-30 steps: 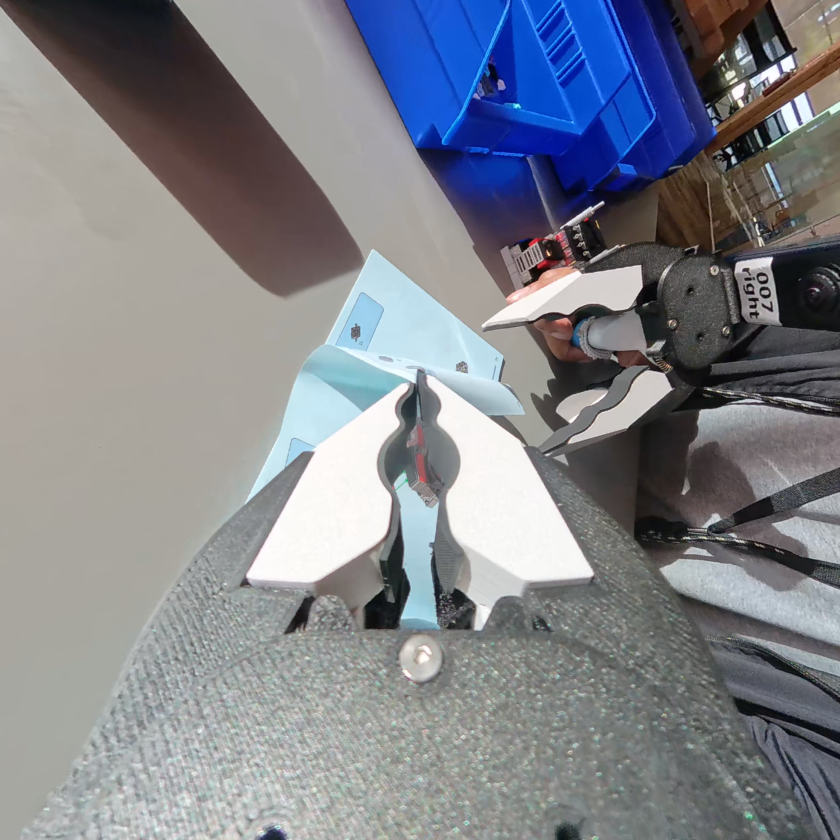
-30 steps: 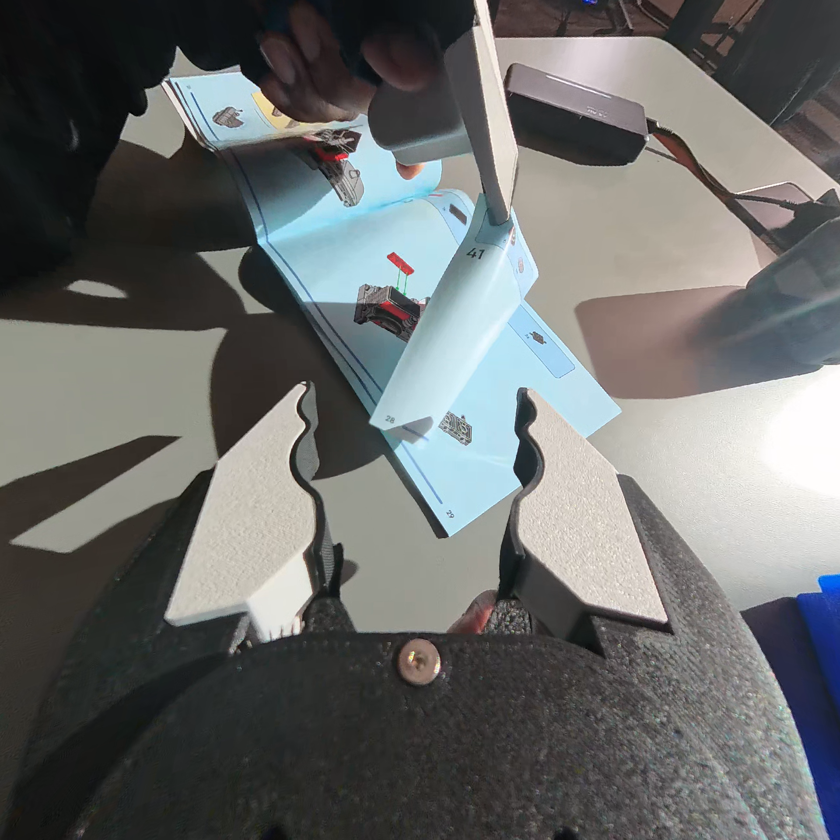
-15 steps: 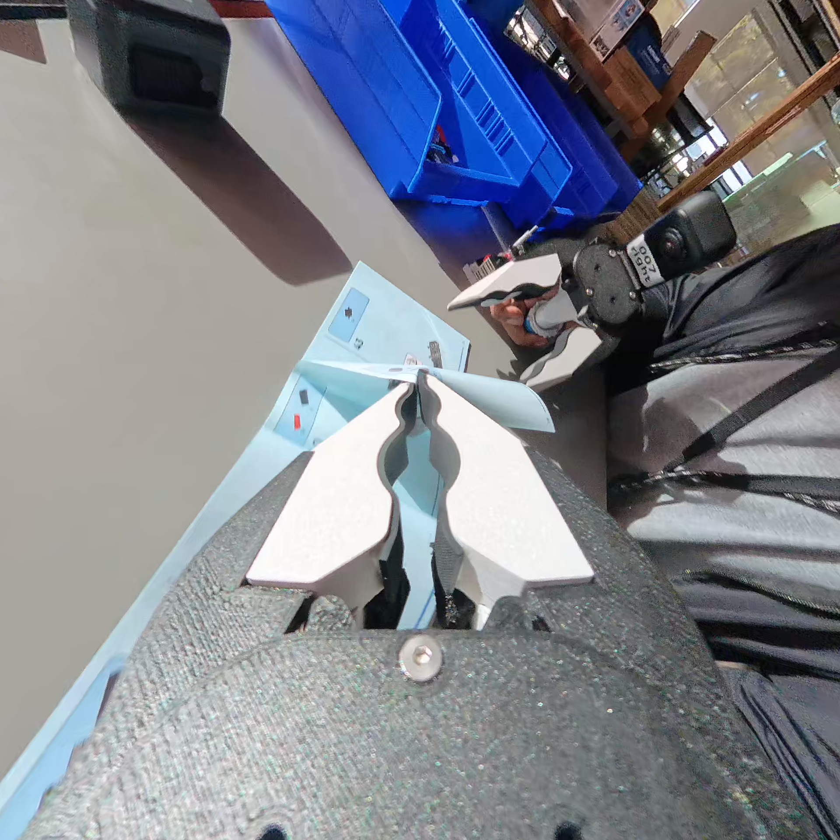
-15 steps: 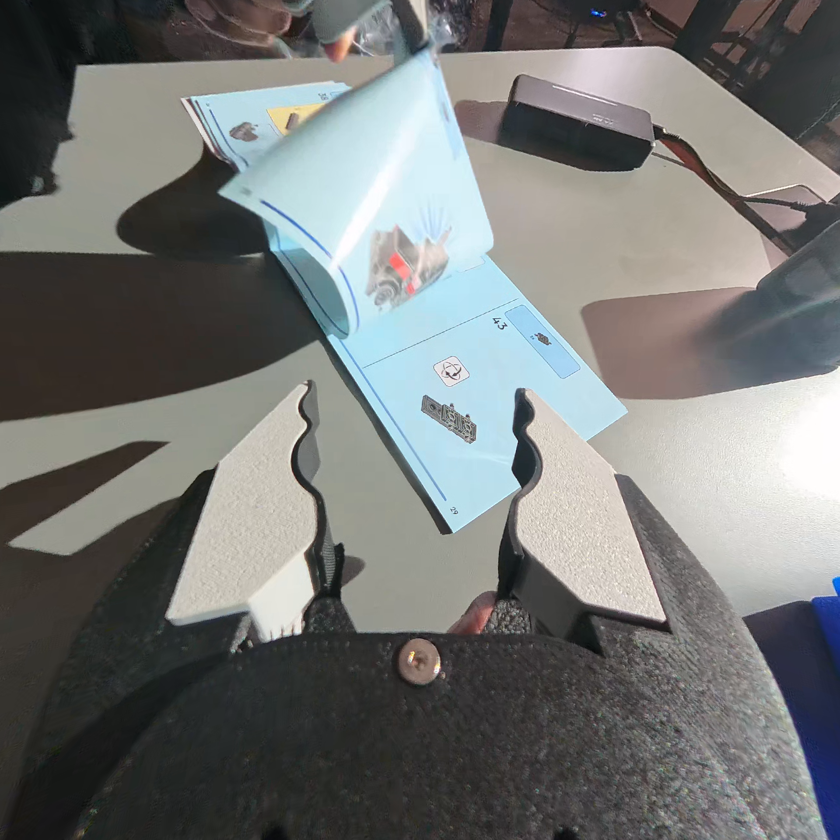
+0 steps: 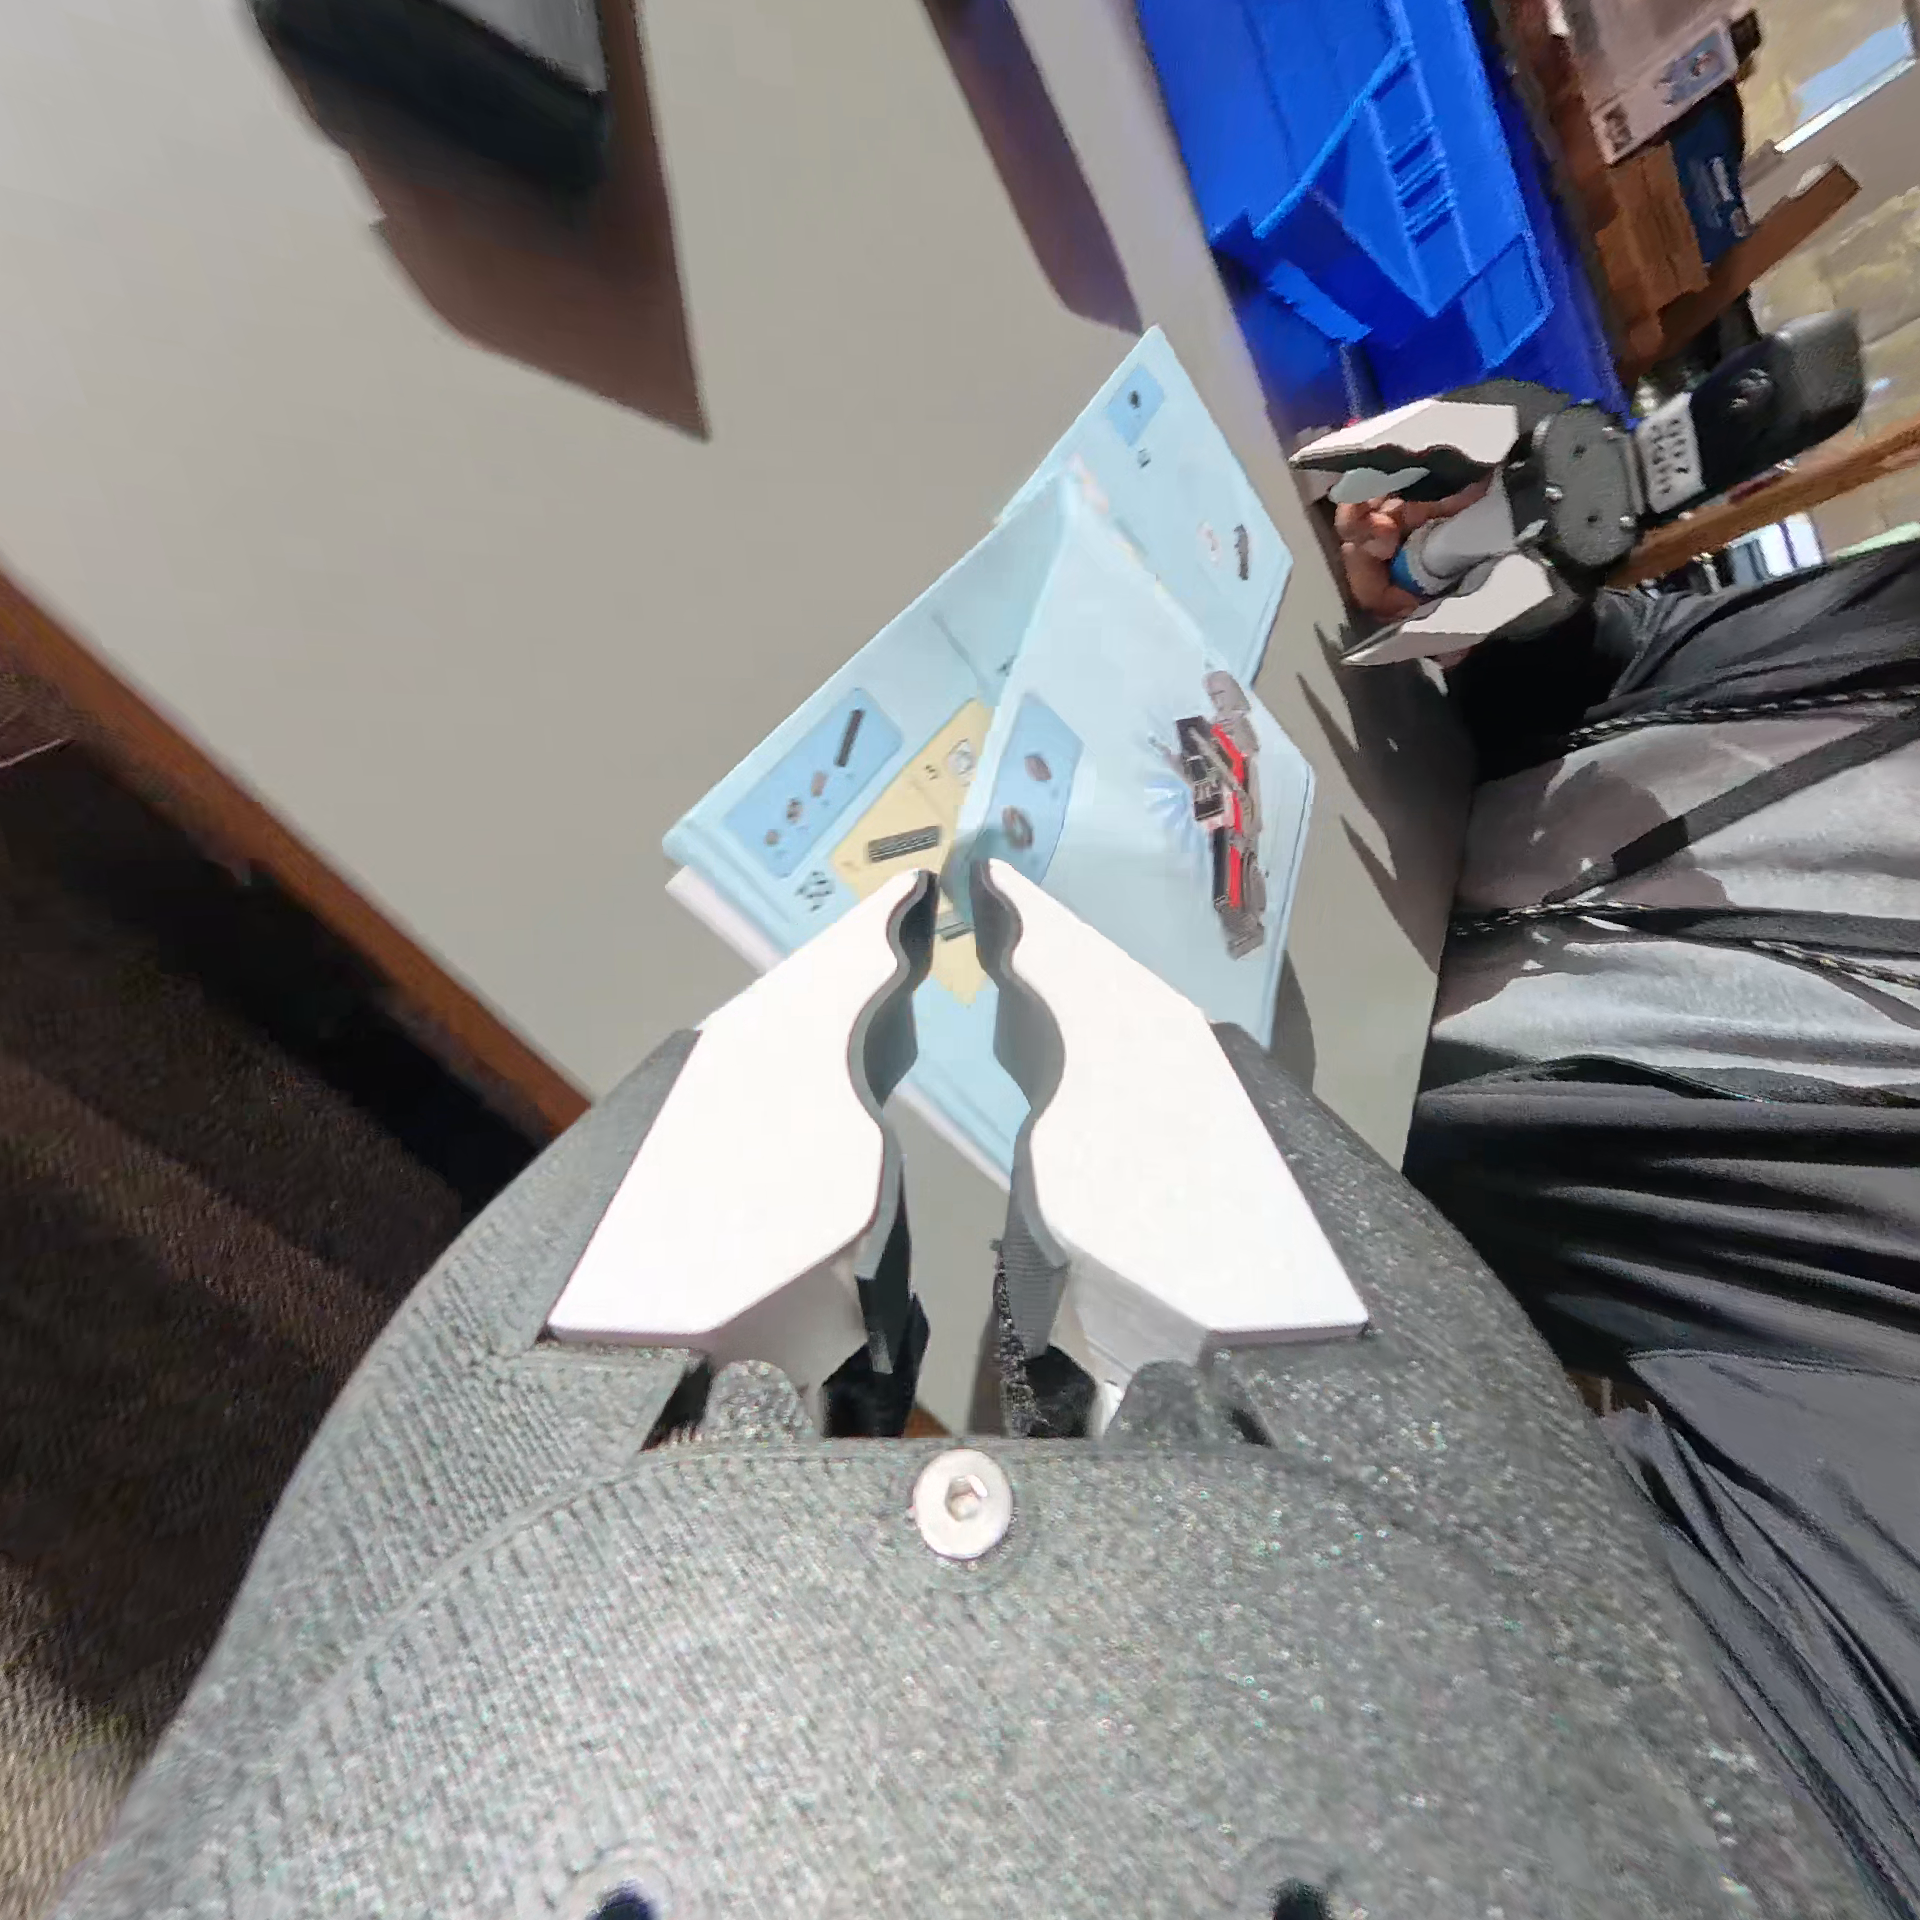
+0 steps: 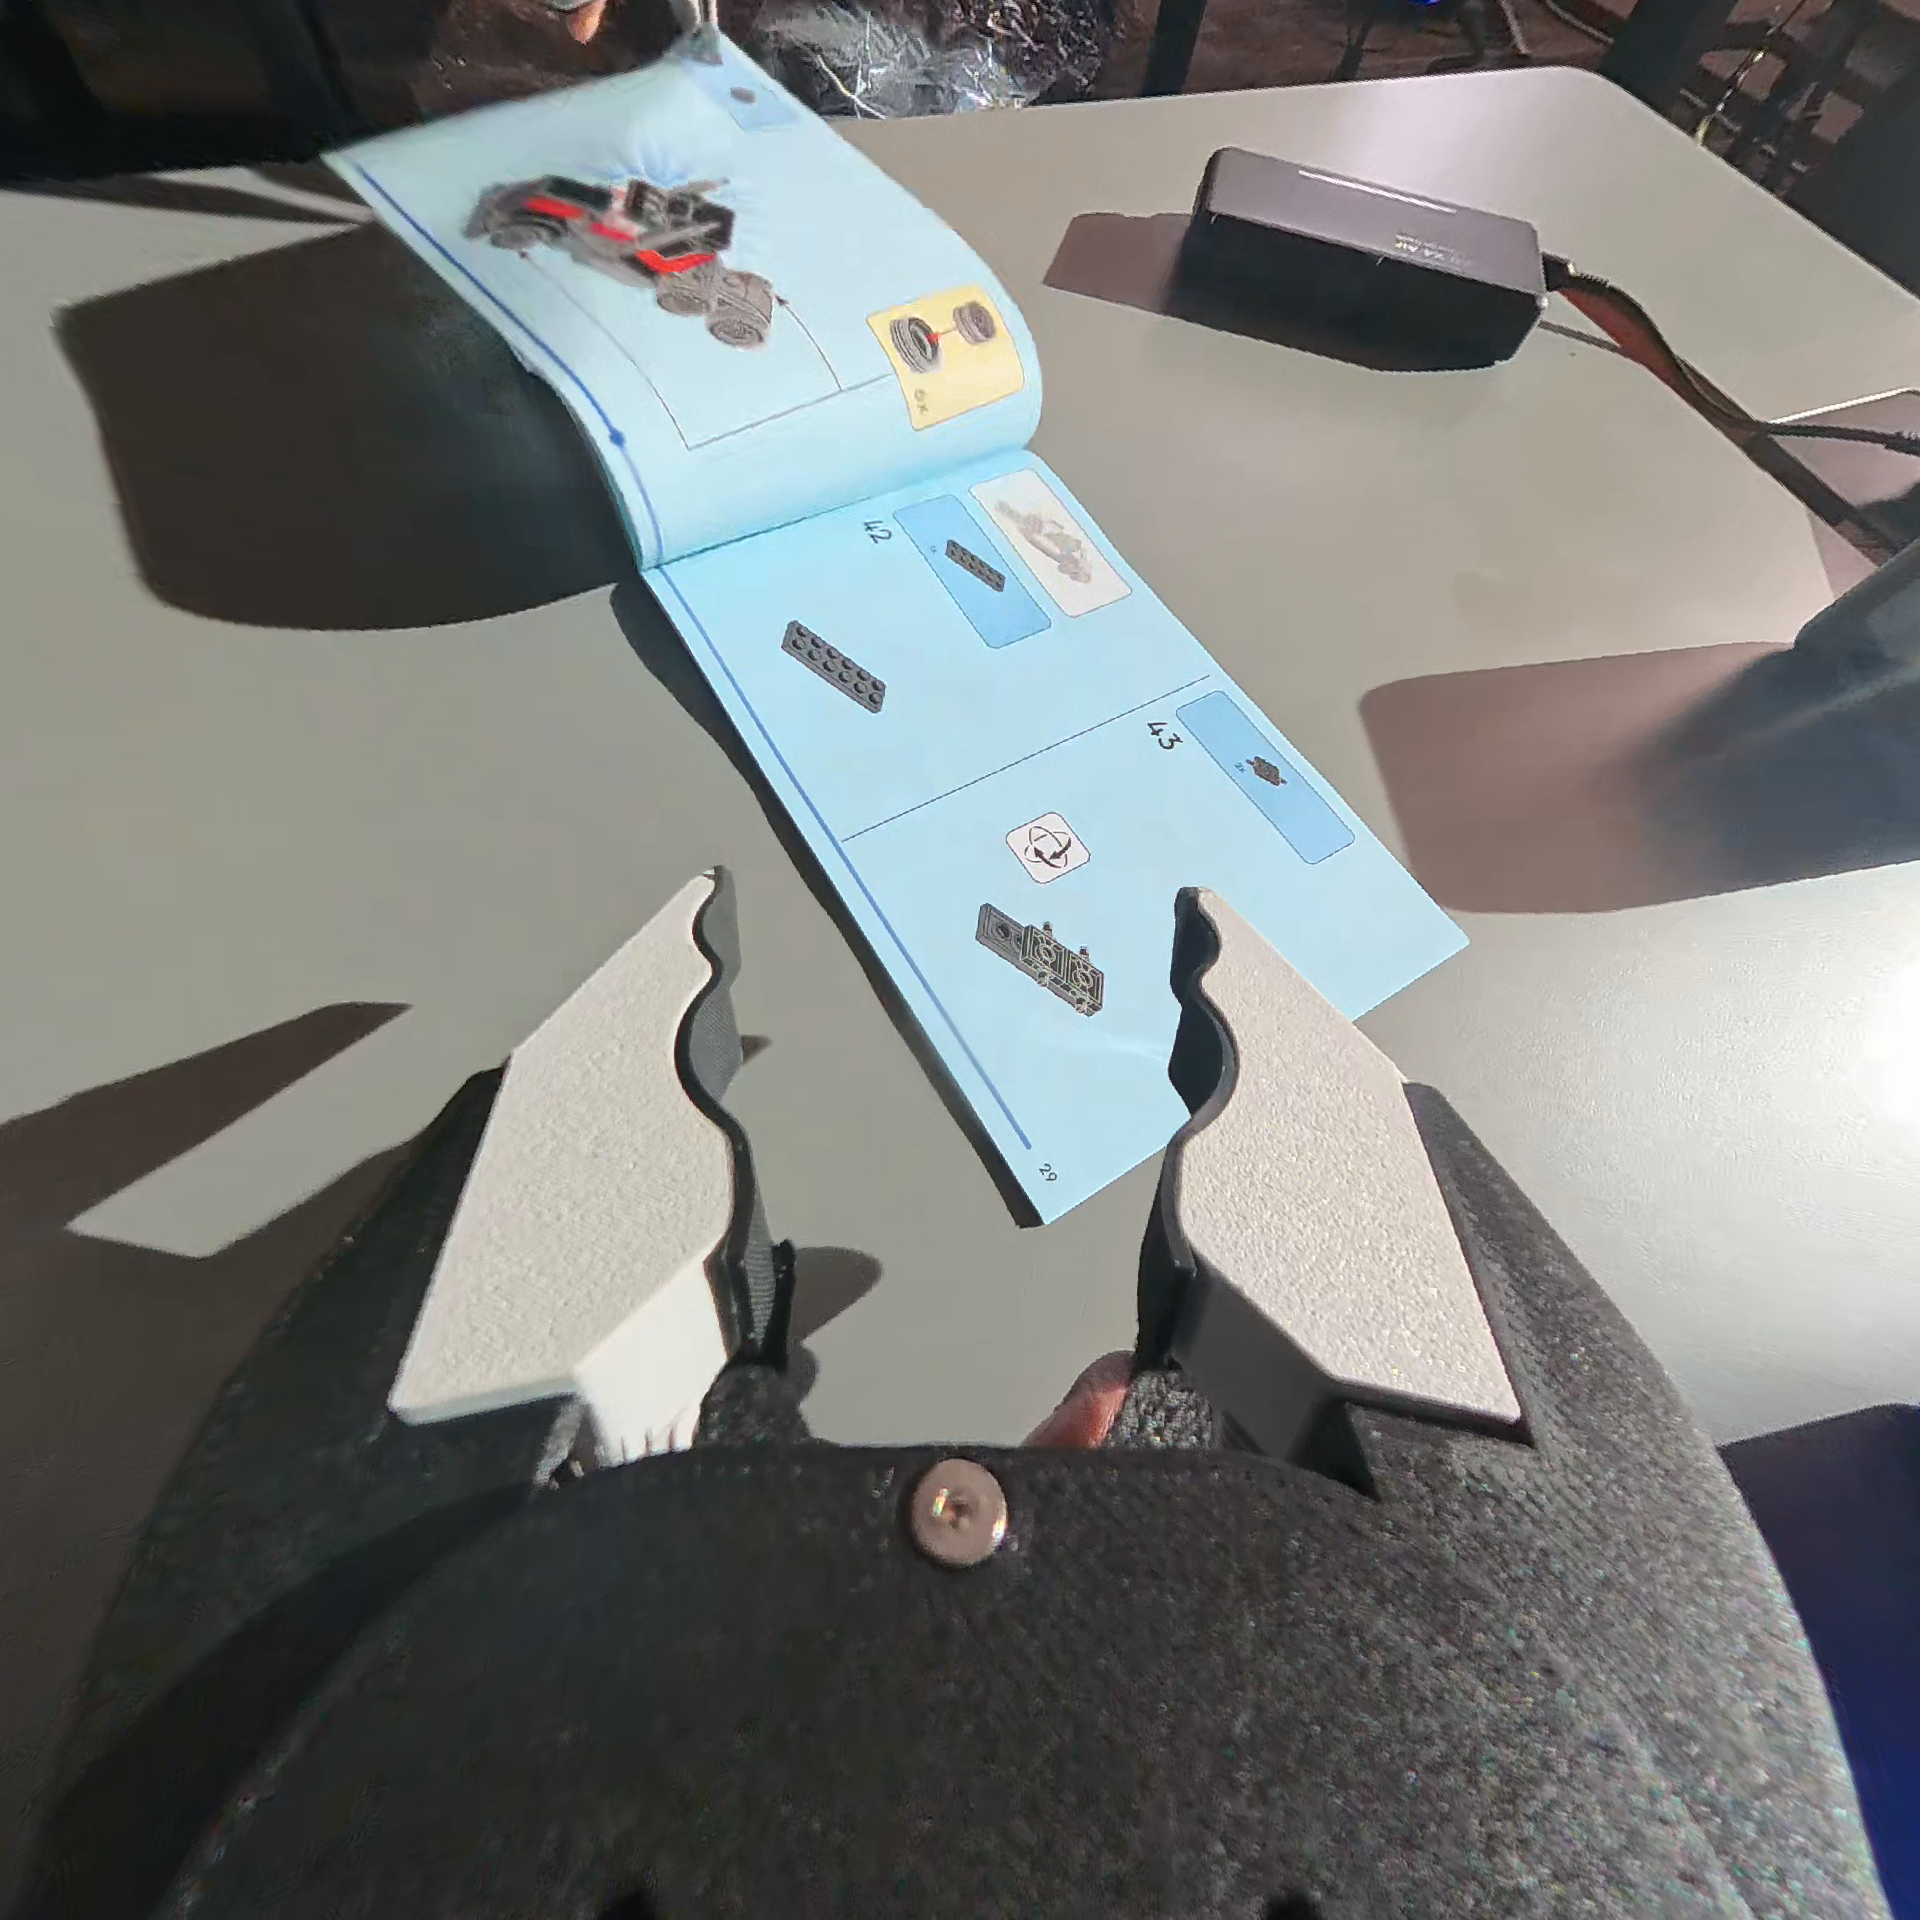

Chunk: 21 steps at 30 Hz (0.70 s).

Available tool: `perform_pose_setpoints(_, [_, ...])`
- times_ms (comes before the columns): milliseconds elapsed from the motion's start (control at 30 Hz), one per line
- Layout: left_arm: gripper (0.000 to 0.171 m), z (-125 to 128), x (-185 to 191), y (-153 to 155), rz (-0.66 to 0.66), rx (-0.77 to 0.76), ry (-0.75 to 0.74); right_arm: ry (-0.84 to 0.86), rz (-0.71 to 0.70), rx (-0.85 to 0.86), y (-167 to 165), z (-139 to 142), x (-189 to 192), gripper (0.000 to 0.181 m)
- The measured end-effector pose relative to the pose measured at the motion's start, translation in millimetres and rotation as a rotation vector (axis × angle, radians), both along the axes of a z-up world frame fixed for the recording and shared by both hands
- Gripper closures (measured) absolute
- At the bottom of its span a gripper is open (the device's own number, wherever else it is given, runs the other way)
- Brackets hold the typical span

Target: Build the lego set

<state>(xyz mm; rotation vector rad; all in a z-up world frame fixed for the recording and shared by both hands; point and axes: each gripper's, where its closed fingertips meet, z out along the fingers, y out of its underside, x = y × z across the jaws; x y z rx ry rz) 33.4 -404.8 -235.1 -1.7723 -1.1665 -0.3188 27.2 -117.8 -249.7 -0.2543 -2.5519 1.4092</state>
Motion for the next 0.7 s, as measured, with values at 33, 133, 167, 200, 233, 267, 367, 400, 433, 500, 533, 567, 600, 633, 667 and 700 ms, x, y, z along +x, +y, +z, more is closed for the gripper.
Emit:
perform_pose_setpoints(33, [0.160, -3.3, -0.7, -9.9, 0.033, -0.020, -0.015, -0.004, 0.001, 0.000, 0.0, -0.2, -0.1, 0.095])
perform_pose_setpoints(133, [0.148, 0.4, -2.7, -28.2, 0.139, -0.074, -0.004, -0.010, 0.005, 0.001, -0.2, -0.6, 0.4, 0.095])
perform_pose_setpoints(167, [0.146, 10.0, -5.2, -26.2, 0.181, -0.083, 0.033, -0.011, 0.006, 0.001, -0.3, -0.6, 0.4, 0.095])
perform_pose_setpoints(200, [0.145, 24.7, -5.7, -15.6, 0.201, -0.077, 0.082, -0.012, 0.006, 0.002, -0.4, -0.8, 0.4, 0.096])
perform_pose_setpoints(233, [0.143, 39.6, -2.3, 3.1, 0.182, -0.080, 0.134, -0.014, 0.006, 0.003, -0.5, -1.0, 0.1, 0.096])
perform_pose_setpoints(267, [0.141, 51.4, 1.2, 24.7, 0.157, -0.101, 0.185, -0.016, 0.004, 0.006, -0.8, -1.5, -0.3, 0.096])
perform_pose_setpoints(367, [0.132, 65.5, 5.7, 95.8, 0.083, -0.192, 0.259, -0.019, 0.002, 0.012, -0.8, -2.4, -0.6, 0.096])
perform_pose_setpoints(400, [0.131, 66.4, 6.6, 121.2, 0.041, -0.203, 0.287, -0.018, 0.001, 0.012, -0.8, -2.5, -0.7, 0.096])
perform_pose_setpoints(433, [0.130, 67.2, 8.5, 147.8, -0.012, -0.190, 0.308, -0.018, 0.001, 0.012, -0.7, -2.5, -0.7, 0.097])
perform_pose_setpoints(500, [0.130, 63.0, 13.5, 195.9, -0.118, -0.132, 0.303, -0.018, 0.000, 0.014, -0.5, -2.8, -0.8, 0.097])
perform_pose_setpoints(533, [0.130, 55.0, 15.0, 212.1, -0.159, -0.134, 0.282, -0.019, -0.002, 0.014, -0.2, -2.9, -1.0, 0.097])
perform_pose_setpoints(567, [0.129, 43.5, 15.0, 221.6, -0.188, -0.166, 0.260, -0.019, -0.003, 0.013, 0.0, -2.9, -1.1, 0.097])
perform_pose_setpoints(600, [0.129, 31.0, 14.8, 224.9, -0.203, -0.210, 0.236, -0.019, -0.004, 0.011, 0.2, -2.7, -1.1, 0.097])
perform_pose_setpoints(633, [0.129, 19.5, 13.9, 222.5, -0.198, -0.257, 0.208, -0.018, -0.004, 0.010, 0.5, -2.6, -1.1, 0.098])
perform_pose_setpoints(667, [0.129, 10.4, 12.3, 215.5, -0.174, -0.302, 0.186, -0.016, -0.004, 0.010, 0.8, -2.5, -1.0, 0.098])
perform_pose_setpoints(700, [0.129, 4.4, 11.6, 206.3, -0.141, -0.334, 0.172, -0.014, -0.004, 0.009, 0.9, -2.3, -0.7, 0.098])
